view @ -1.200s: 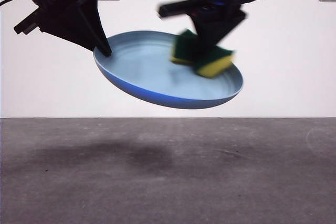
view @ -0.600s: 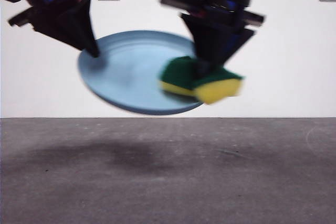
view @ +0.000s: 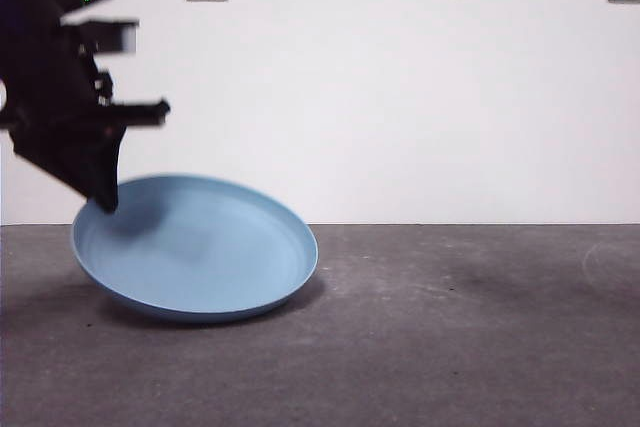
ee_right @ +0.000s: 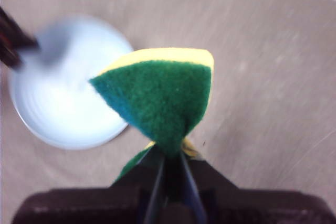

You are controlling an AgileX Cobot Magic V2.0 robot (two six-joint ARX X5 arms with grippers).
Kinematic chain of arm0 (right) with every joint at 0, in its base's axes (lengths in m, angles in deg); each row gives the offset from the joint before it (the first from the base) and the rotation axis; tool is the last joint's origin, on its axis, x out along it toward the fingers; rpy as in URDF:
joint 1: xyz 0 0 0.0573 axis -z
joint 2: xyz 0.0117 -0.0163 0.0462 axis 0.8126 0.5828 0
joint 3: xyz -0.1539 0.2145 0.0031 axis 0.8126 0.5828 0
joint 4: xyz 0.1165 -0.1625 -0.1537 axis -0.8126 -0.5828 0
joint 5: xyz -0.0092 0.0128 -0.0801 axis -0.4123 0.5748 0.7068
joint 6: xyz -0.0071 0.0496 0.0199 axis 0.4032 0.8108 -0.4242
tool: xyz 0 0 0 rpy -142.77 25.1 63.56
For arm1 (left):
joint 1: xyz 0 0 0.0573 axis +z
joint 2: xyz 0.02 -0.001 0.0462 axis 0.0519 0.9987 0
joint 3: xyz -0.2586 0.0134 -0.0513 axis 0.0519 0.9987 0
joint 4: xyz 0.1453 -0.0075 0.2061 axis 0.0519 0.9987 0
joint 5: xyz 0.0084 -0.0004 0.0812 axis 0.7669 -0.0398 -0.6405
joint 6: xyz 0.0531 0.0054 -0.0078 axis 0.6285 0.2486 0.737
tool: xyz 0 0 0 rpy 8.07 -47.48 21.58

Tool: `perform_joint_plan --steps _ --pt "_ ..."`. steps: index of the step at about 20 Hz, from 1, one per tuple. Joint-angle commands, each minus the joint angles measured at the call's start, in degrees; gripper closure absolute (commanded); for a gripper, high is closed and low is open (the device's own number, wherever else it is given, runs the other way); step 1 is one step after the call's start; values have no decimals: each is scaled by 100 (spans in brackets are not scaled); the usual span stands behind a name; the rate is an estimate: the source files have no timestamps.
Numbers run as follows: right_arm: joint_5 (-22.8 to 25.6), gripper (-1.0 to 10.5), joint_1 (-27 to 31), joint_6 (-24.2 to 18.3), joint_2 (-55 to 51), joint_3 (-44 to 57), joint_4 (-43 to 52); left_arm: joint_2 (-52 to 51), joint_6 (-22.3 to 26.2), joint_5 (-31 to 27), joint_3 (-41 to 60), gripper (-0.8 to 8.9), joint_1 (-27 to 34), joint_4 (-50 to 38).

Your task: Pick up the plate,pick up the cloth,clean the plate with the cloth

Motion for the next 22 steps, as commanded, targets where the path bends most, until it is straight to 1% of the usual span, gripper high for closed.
perform_joint_plan --steps 1,3,4,5,6,7,9,10,13,15,18,20,22 --pt "31 963 -4 98 -334 22 17 420 74 11 -13 819 76 -20" --pt "31 963 -4 109 -614 22 17 693 72 39 -13 801 85 -22" --pt "33 963 -4 120 -699 22 17 793 74 31 -13 709 87 -17" --pt "42 963 -2 120 -758 22 17 859 72 33 -13 554 87 -17" --pt "52 963 -2 118 -789 22 15 868 72 31 -13 422 87 -15" --pt "55 963 4 118 -791 22 15 857 72 31 -13 390 85 -31" --pt "66 963 63 118 -745 22 15 706 20 42 -13 392 85 -20" --pt "164 963 114 118 -678 22 17 540 9 42 -13 392 81 -17" --pt "184 963 249 118 -341 22 48 -181 2 197 -13 392 15 -17" --pt "181 963 422 116 13 22 127 -774 -66 334 -13 392 -31 -17" --pt "168 963 597 114 699 22 330 -1657 -181 365 -13 392 -127 9" --pt "136 963 745 116 1228 22 511 -2234 -302 614 -13 392 -192 107" --pt "125 963 927 116 1818 22 662 -2743 -435 721 -13 392 -249 245"
